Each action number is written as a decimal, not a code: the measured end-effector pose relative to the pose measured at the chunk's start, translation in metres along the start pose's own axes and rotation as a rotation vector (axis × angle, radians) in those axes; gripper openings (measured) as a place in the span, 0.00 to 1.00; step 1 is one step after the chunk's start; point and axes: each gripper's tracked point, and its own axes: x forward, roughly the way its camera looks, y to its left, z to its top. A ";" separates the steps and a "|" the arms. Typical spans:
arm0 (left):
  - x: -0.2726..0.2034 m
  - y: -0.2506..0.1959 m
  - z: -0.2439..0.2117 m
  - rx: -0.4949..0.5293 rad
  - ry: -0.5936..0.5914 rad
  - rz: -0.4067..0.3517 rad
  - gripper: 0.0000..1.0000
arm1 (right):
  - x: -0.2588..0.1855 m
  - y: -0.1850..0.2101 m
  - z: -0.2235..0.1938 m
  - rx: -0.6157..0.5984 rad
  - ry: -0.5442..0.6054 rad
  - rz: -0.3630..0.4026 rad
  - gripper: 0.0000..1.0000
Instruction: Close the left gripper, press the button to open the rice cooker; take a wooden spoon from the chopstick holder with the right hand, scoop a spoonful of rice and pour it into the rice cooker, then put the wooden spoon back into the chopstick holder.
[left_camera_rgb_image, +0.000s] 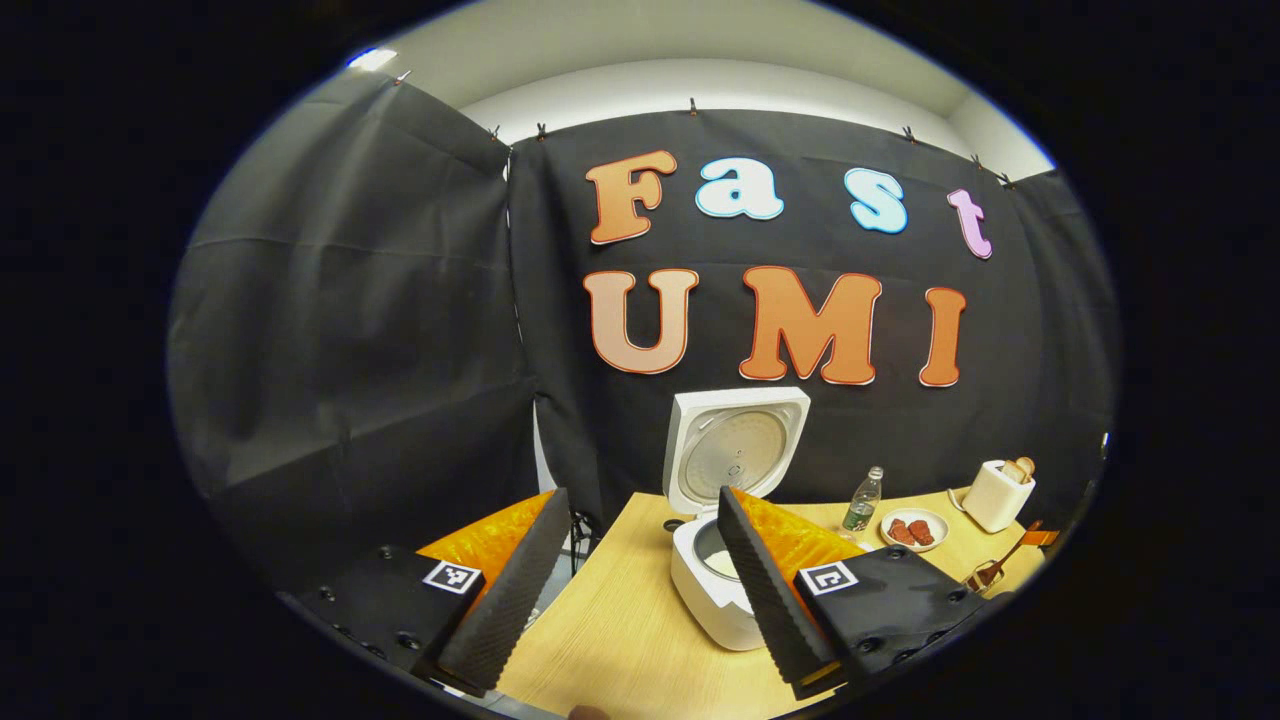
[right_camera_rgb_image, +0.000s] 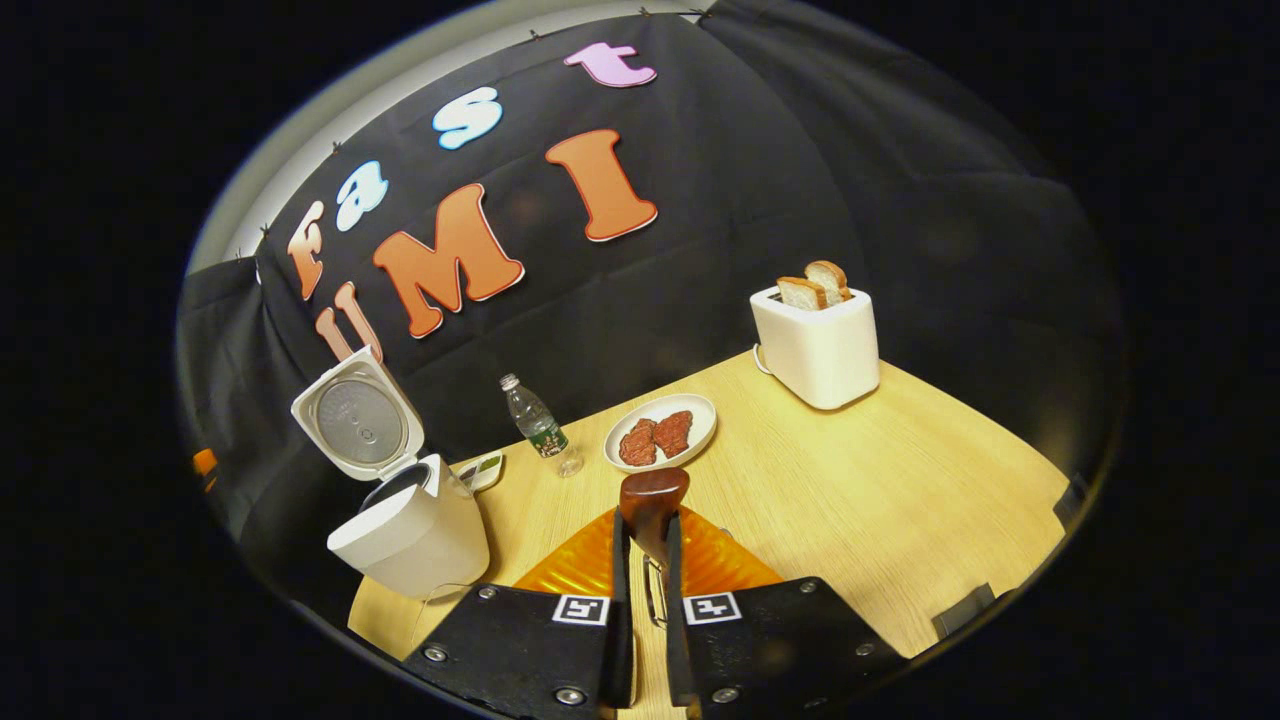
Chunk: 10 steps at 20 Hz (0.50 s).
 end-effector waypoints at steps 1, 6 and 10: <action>0.001 -0.002 -0.001 0.006 0.003 0.001 1.00 | 0.001 -0.005 -0.002 0.031 0.004 0.003 0.13; 0.012 -0.012 -0.003 0.002 0.007 0.021 1.00 | -0.003 -0.024 -0.005 0.150 0.001 0.018 0.21; 0.021 -0.019 0.000 0.018 -0.008 0.045 1.00 | -0.011 -0.043 -0.019 0.097 0.060 -0.047 0.55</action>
